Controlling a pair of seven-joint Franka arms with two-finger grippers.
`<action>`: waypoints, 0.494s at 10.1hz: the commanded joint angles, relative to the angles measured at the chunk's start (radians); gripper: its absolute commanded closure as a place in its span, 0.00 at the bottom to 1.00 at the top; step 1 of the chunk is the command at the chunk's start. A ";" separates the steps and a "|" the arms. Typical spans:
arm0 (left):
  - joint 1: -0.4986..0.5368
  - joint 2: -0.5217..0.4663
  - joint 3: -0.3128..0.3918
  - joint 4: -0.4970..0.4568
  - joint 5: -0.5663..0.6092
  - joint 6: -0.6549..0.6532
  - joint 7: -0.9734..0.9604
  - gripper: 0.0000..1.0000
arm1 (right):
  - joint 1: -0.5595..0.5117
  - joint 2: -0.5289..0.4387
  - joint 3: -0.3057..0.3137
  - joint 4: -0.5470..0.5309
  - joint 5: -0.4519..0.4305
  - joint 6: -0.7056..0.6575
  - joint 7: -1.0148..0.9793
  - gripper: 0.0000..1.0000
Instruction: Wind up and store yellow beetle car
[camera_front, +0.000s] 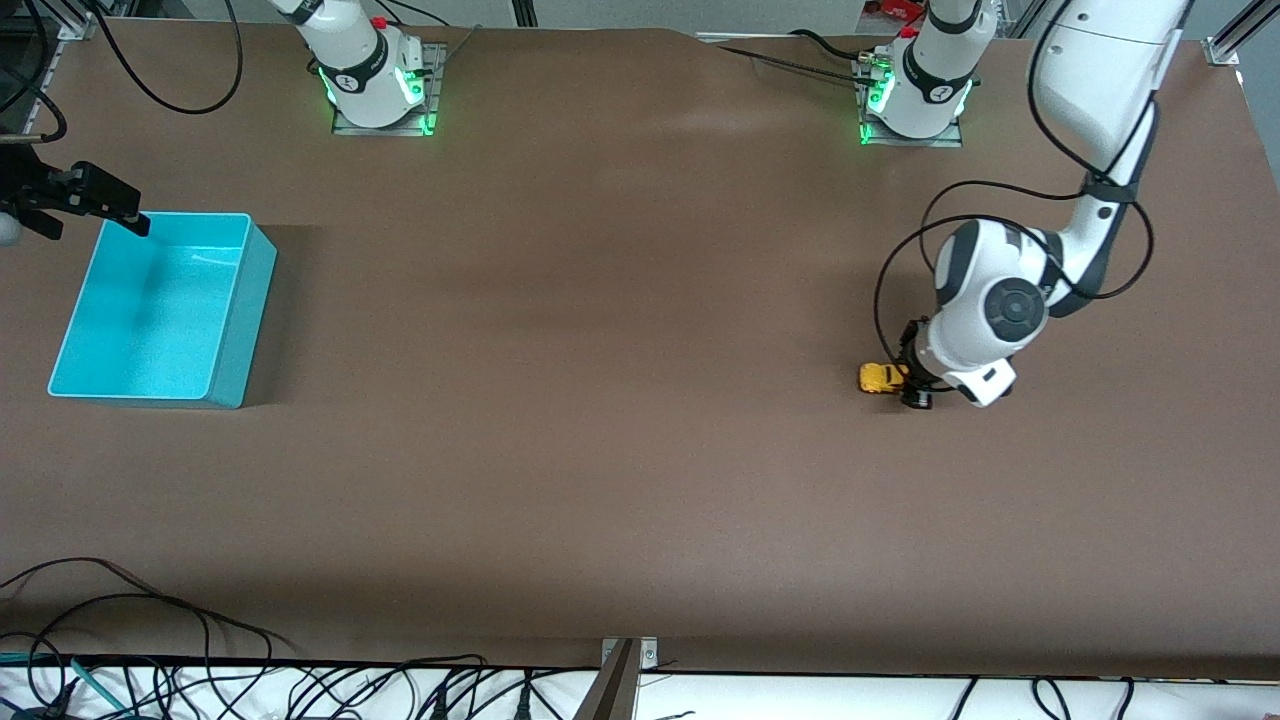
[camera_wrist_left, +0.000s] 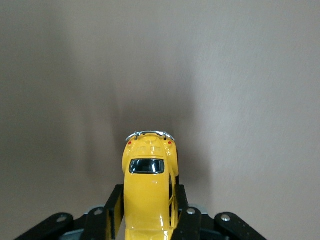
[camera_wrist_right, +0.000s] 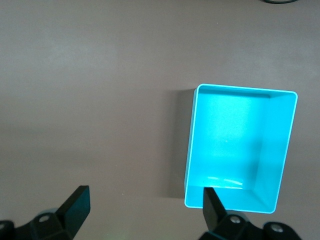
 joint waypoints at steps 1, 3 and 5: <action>-0.006 0.024 0.007 0.005 0.027 -0.004 -0.019 1.00 | 0.004 0.002 0.001 0.022 -0.009 -0.020 -0.009 0.00; 0.020 0.046 0.009 0.005 0.034 0.010 0.008 1.00 | 0.004 0.002 0.001 0.022 -0.009 -0.020 -0.009 0.00; 0.065 0.069 0.010 0.005 0.038 0.022 0.050 1.00 | 0.007 0.002 0.001 0.022 -0.009 -0.020 -0.009 0.00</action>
